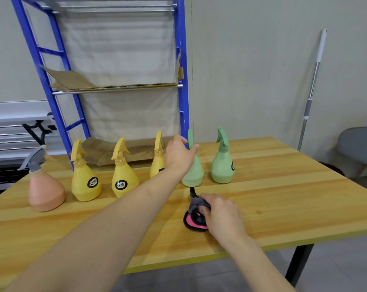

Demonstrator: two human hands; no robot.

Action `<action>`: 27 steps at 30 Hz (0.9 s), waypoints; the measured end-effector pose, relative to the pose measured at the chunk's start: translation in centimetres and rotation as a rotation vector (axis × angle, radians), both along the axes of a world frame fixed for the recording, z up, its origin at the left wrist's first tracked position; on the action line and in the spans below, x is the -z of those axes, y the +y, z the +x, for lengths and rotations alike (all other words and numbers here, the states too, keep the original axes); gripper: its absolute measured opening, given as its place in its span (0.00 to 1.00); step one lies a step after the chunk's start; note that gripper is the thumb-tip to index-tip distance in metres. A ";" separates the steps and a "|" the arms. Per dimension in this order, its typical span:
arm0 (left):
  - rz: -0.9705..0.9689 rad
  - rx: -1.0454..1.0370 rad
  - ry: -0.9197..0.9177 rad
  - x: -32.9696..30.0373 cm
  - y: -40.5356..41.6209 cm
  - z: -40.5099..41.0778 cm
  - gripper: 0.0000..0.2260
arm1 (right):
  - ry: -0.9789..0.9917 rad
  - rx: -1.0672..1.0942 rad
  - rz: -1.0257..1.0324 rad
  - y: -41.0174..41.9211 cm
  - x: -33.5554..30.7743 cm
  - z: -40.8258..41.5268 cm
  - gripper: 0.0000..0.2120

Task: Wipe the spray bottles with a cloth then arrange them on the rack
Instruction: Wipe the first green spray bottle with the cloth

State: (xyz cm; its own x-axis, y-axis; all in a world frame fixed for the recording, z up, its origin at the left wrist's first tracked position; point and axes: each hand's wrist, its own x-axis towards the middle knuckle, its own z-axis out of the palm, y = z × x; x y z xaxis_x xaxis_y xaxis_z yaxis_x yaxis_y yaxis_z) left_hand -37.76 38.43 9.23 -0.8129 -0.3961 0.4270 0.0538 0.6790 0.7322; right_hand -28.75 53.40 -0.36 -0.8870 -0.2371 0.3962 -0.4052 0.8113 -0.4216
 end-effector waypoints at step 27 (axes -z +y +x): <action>0.046 0.105 0.248 1.8 -4.0 11.4 0.07 | 0.102 0.010 -0.368 0.3 -0.9 2.8 0.11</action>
